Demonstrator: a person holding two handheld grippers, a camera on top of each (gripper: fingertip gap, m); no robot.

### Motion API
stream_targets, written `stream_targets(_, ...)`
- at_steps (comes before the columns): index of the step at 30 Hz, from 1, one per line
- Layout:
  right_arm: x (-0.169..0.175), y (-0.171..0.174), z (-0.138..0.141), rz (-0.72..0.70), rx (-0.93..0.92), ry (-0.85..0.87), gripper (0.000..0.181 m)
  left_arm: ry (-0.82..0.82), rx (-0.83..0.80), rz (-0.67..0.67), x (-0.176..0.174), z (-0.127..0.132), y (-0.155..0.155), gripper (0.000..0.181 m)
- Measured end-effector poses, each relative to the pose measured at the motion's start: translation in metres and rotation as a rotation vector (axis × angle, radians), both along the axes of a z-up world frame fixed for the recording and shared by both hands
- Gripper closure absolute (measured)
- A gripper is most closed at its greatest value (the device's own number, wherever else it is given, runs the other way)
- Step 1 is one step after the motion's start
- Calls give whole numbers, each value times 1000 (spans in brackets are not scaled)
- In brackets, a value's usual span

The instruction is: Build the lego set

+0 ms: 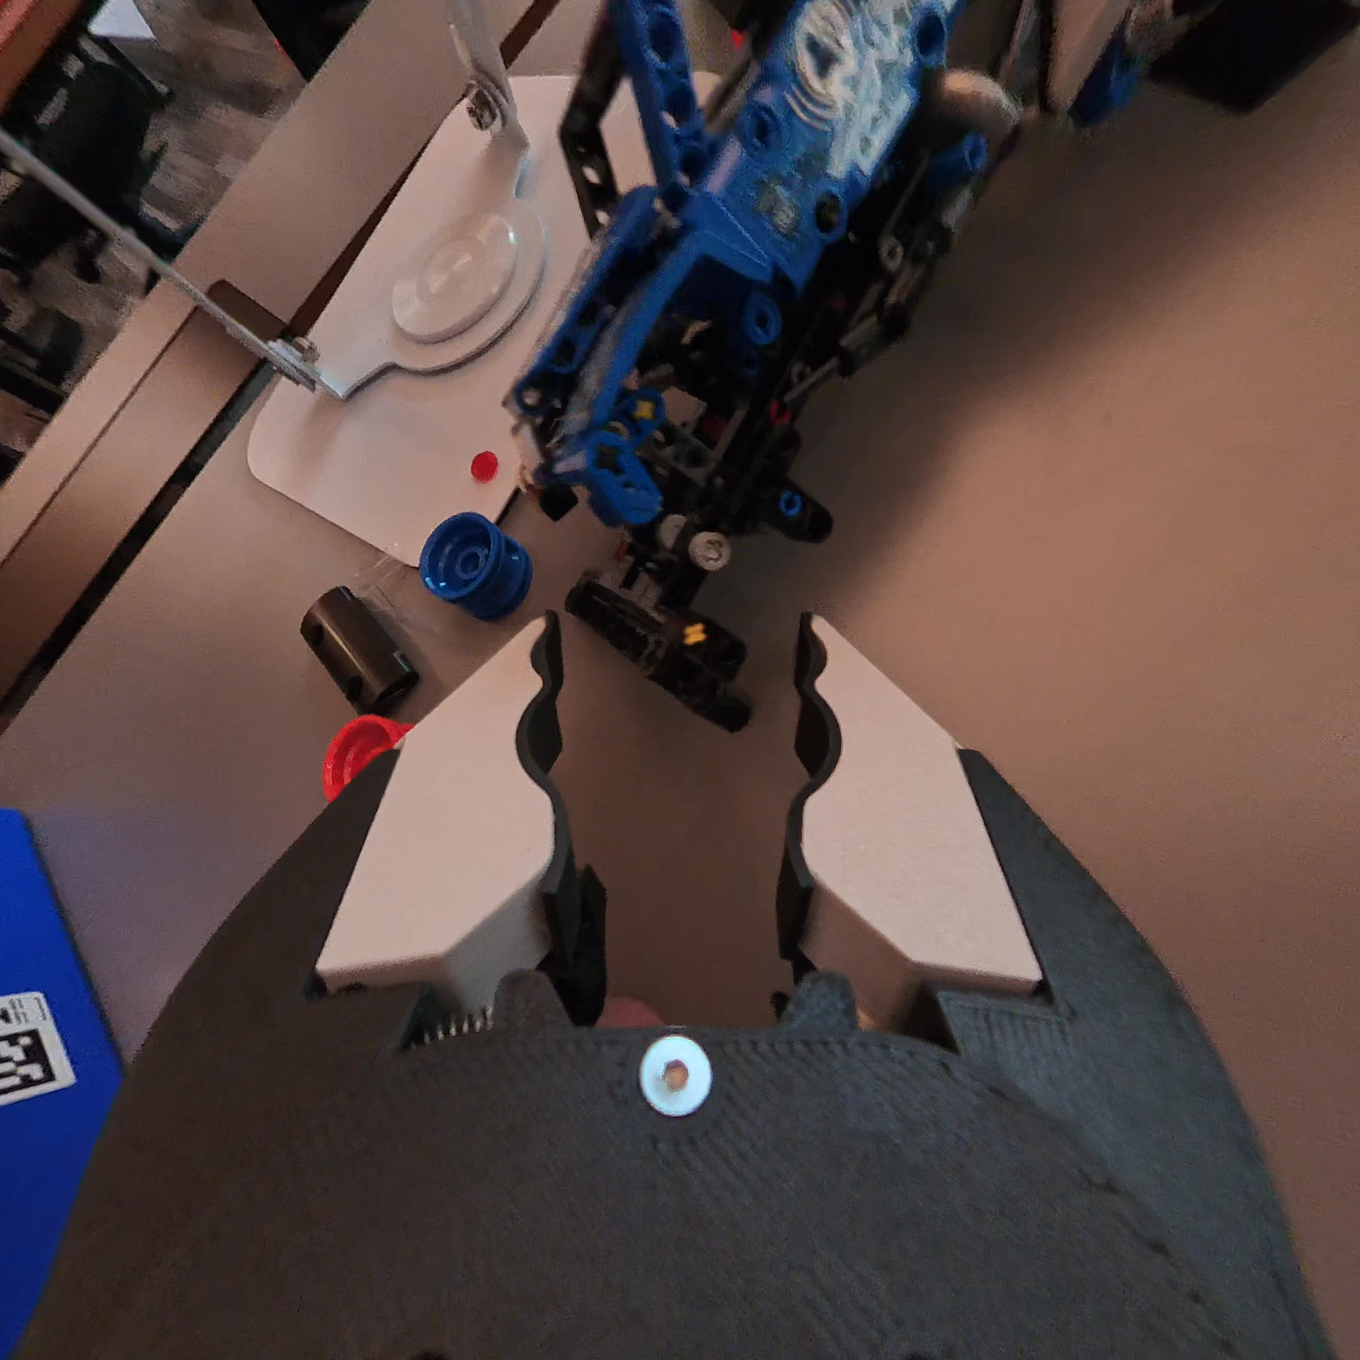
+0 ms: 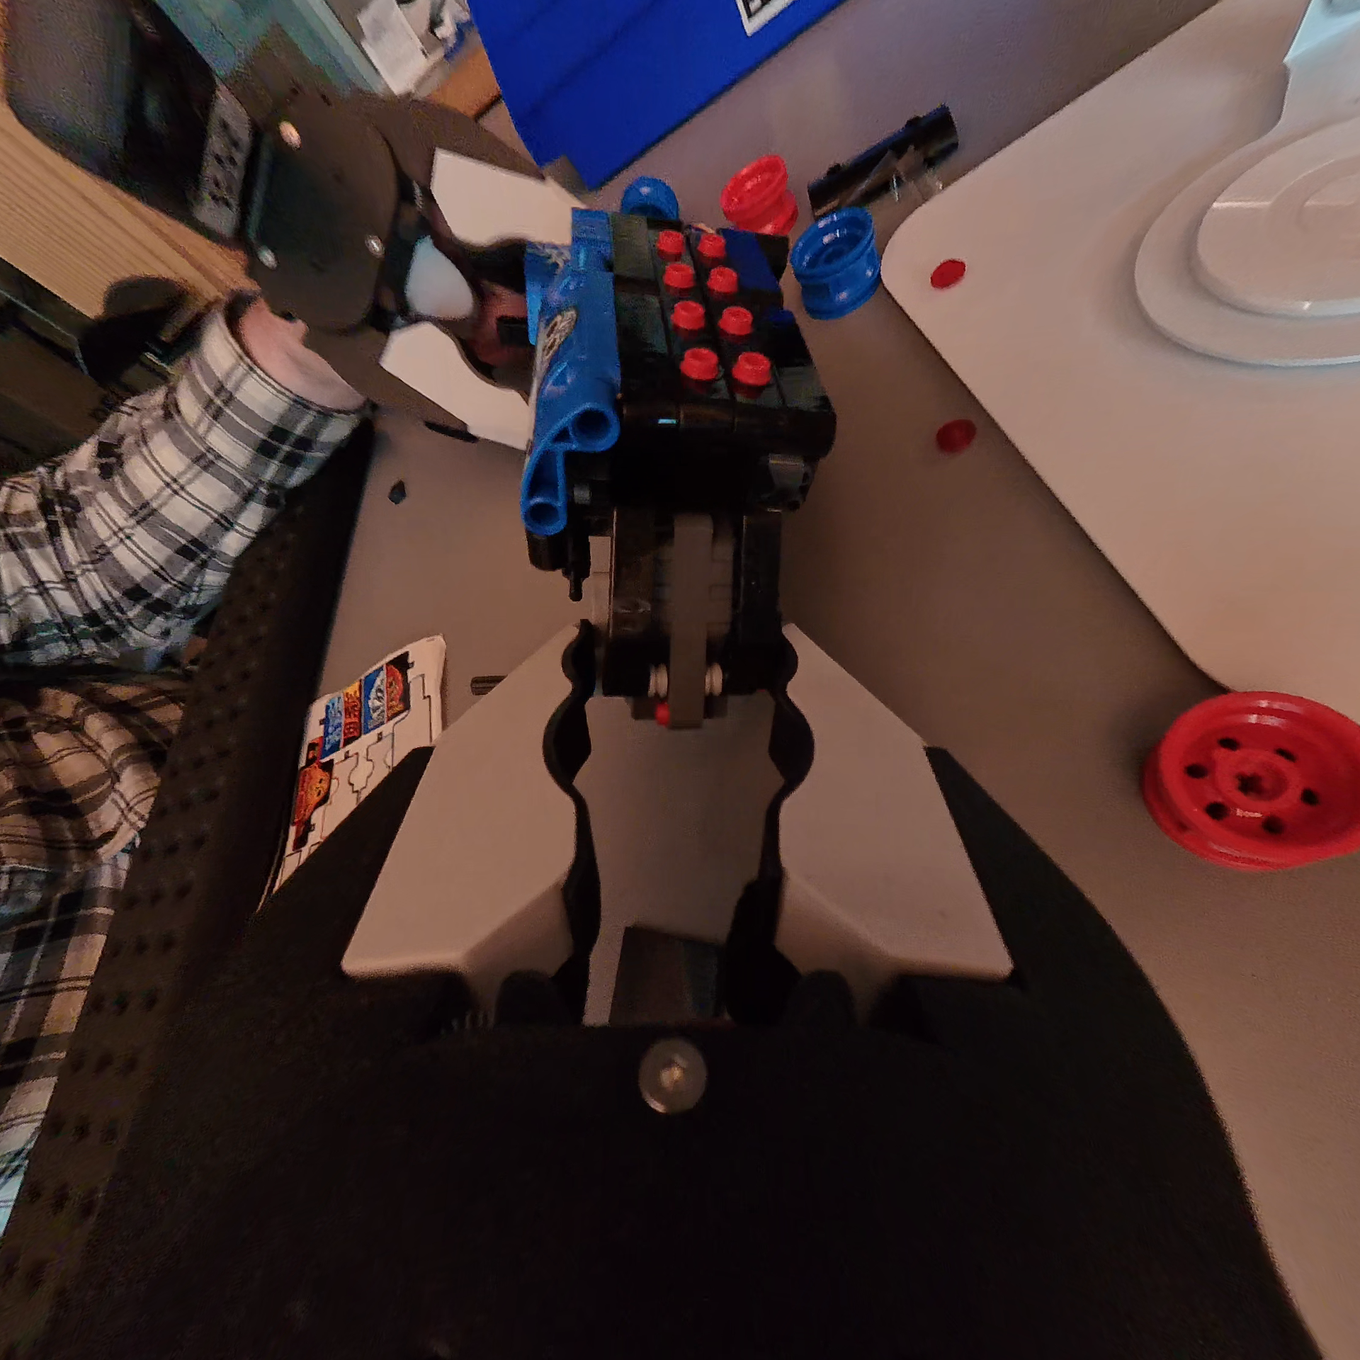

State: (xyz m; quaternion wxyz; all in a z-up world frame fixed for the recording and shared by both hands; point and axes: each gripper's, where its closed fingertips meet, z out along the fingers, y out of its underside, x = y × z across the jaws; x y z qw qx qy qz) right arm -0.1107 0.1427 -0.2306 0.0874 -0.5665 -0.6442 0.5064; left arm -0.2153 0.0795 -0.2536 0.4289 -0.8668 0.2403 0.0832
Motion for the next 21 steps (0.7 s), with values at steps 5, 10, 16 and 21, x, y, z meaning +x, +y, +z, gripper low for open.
stream_targets(5,2,2,14,11,-42,78,137,84,63,8,4,6,10,145)
stream_targets(10,5,1,32,33,-66,162,139,127,192,11,7,29,16,161)
stream_targets(16,12,1,62,66,-31,324,140,347,425,45,13,80,17,160)
stream_targets(21,20,0,71,102,52,395,140,560,569,74,24,113,12,158)
